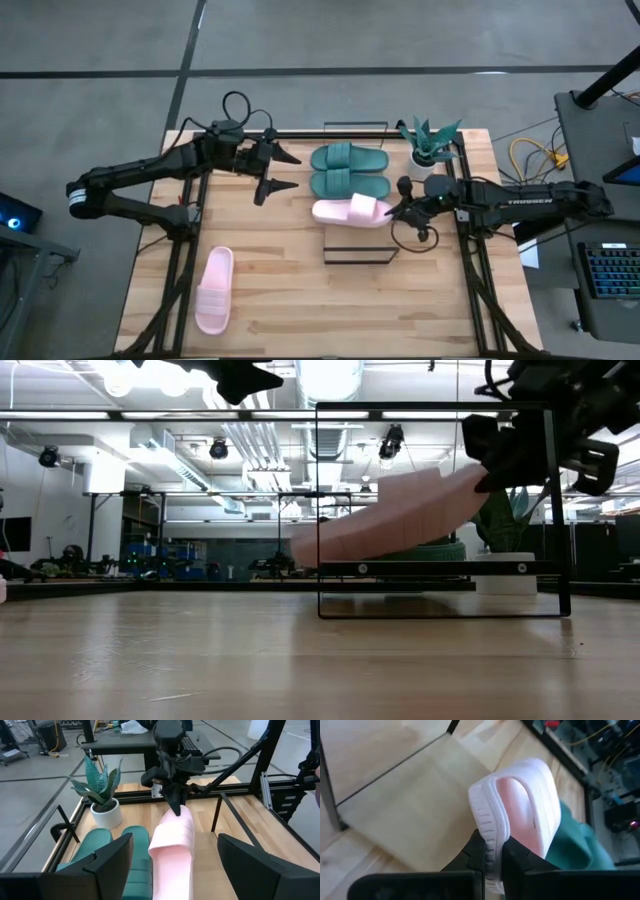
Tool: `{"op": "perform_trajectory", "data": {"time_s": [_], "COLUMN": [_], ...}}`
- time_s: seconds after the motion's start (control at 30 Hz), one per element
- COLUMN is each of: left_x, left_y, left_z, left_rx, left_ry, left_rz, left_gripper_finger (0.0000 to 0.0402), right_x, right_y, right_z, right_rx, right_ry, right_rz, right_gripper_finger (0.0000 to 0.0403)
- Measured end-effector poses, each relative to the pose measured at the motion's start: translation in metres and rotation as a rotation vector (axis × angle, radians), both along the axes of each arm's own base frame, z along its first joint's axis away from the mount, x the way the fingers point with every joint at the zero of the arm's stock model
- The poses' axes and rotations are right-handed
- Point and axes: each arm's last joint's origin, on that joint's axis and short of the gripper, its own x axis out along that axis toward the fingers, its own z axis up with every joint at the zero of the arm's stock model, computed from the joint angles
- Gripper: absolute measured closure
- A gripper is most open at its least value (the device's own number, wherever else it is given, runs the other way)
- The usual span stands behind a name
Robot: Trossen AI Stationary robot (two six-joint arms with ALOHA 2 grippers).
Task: Pick and place slides into the shelf
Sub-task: Put the top pink slide on the shelf
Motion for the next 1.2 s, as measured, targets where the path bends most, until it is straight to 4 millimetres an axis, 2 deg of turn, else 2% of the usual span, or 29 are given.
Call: {"op": "perform_trajectory", "data": {"time_s": [0.33, 0.6, 0.87, 1.2], "left_x": [0.000, 0.001, 0.001, 0.001], "left_y": [0.000, 0.000, 0.000, 0.000], "left_z": [0.000, -0.001, -0.003, -0.008], "left_rx": [-0.003, -0.005, -0.008, -0.013], "left_ry": [0.001, 0.003, 0.010, 0.023], "left_rz": [0.001, 0.001, 0.001, 0.001], "left_gripper_finger": [0.0127, 0.0127, 0.0127, 0.0127], "right_x": [-0.007, -0.008, -0.007, -0.005], "right_y": [-0.001, -0.002, -0.005, -0.006], "right_z": [-0.009, -0.010, -0.010, 0.013], "right_rx": [0.044, 0.190, 0.198, 0.352], "right_ry": [0.123, 0.141, 0.126, 0.124], "right_rz": [-0.036, -0.174, -0.311, -0.443], "right_gripper_finger": [0.0379, 0.0300, 0.0223, 0.0177]}}
